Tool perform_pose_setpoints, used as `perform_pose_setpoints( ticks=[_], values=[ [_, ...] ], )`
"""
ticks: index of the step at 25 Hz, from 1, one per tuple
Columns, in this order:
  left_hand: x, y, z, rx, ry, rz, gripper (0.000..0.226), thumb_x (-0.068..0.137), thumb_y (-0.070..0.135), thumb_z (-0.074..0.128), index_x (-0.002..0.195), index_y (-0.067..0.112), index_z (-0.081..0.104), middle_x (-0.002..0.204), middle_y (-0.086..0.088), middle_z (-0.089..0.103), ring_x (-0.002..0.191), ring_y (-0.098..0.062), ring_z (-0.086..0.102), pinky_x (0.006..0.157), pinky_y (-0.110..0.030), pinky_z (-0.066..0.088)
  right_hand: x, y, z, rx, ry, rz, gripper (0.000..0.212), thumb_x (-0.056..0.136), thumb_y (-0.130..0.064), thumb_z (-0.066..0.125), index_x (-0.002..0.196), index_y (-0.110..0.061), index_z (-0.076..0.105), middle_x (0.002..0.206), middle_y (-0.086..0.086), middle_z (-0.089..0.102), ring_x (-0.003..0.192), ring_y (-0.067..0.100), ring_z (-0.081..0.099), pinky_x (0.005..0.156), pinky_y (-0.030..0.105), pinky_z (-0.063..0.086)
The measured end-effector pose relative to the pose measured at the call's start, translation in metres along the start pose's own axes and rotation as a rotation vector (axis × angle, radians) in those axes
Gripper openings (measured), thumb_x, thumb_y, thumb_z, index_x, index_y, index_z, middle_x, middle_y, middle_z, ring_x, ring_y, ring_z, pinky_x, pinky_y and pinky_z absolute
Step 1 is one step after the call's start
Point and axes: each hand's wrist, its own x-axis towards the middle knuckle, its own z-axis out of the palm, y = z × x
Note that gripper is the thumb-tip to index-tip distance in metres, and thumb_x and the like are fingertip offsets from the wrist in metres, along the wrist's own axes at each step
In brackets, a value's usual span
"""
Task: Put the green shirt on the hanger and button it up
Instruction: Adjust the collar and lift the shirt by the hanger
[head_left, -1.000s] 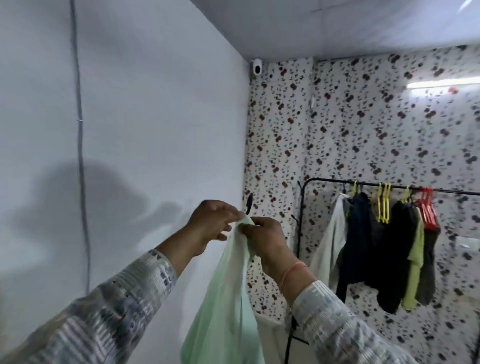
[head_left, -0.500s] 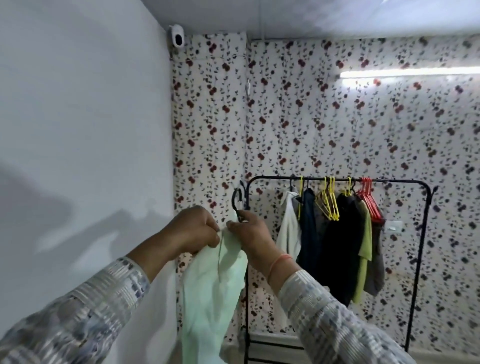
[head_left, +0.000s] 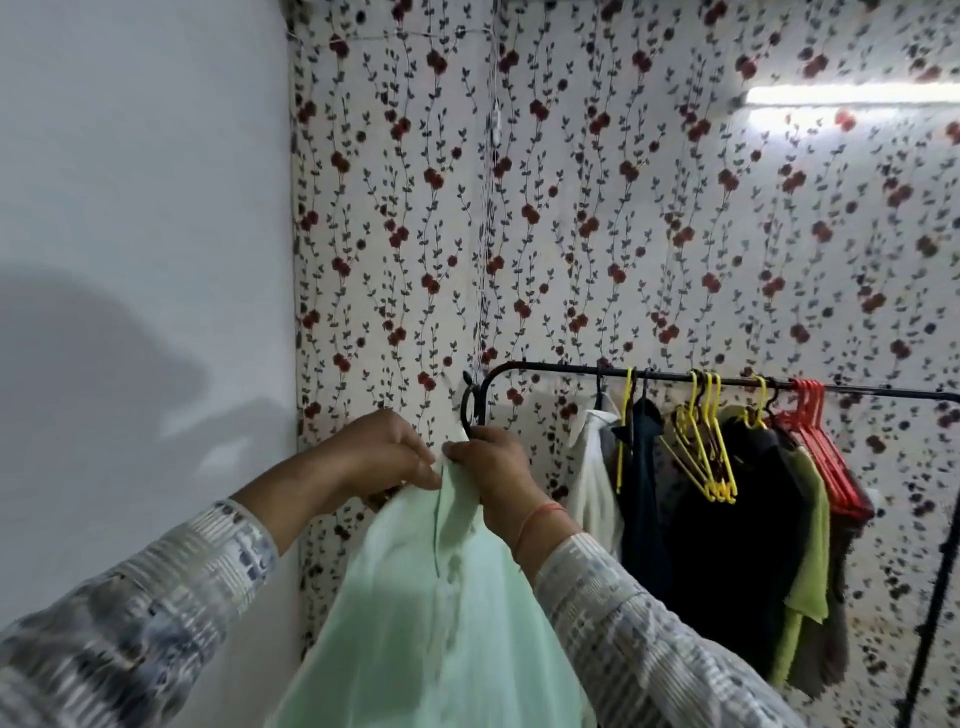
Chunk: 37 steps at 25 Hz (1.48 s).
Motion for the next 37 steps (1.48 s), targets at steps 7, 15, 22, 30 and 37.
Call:
perform_pose_setpoints(
  ticks=[7,15,22,30,37],
  values=[
    [0.183,-0.023,0.05,-0.294,-0.133,0.067,0.035,0.082,0.02,0.093,0.116,0.017,0.081,0.096,-0.007,0.085,0.09,-0.025,0.081,0.072,-0.034,0.064,0.173,0.031,-0.033,-0.046,0.272,-0.069,0.026,0.083,-0.006,0.074,0.108,-0.006,0.08,0.098,0.016,0.079,0.09,0.03,0.072,0.083,0.036,0.059],
    [0.349,-0.006,0.082,-0.601,-0.333,0.128,0.028,0.097,0.021,0.079,0.115,-0.001,0.078,0.105,-0.021,0.083,0.084,-0.03,0.081,0.071,-0.034,0.064,0.336,0.033,-0.082,-0.027,0.321,0.009,0.014,0.091,0.008,0.065,0.102,0.008,0.074,0.07,0.013,0.075,0.063,0.026,0.073,0.056,0.026,0.056],
    [0.443,-0.018,0.101,-0.514,-0.255,0.078,0.028,0.096,0.027,0.081,0.111,0.004,0.078,0.105,-0.02,0.082,0.087,-0.035,0.081,0.08,-0.046,0.069,0.418,0.042,-0.11,-0.069,0.293,0.057,0.018,0.098,-0.006,0.067,0.113,-0.008,0.078,0.1,0.018,0.08,0.092,0.035,0.078,0.083,0.043,0.066],
    [0.471,-0.043,0.126,-0.432,-0.146,-0.075,0.024,0.099,0.024,0.077,0.112,0.004,0.076,0.104,-0.019,0.081,0.081,-0.029,0.08,0.079,-0.045,0.068,0.432,0.094,-0.116,-0.112,0.244,0.021,0.022,0.1,-0.031,0.066,0.12,-0.028,0.074,0.105,0.002,0.078,0.1,0.025,0.075,0.098,0.051,0.063],
    [0.43,-0.057,0.141,-0.428,-0.051,-0.172,0.023,0.099,0.023,0.078,0.108,0.003,0.077,0.108,-0.02,0.081,0.103,-0.043,0.079,0.086,-0.052,0.068,0.415,0.116,-0.152,-0.224,0.226,0.048,0.031,0.102,-0.048,0.055,0.111,-0.023,0.071,0.108,0.006,0.073,0.106,0.031,0.07,0.103,0.052,0.058]
  ],
)
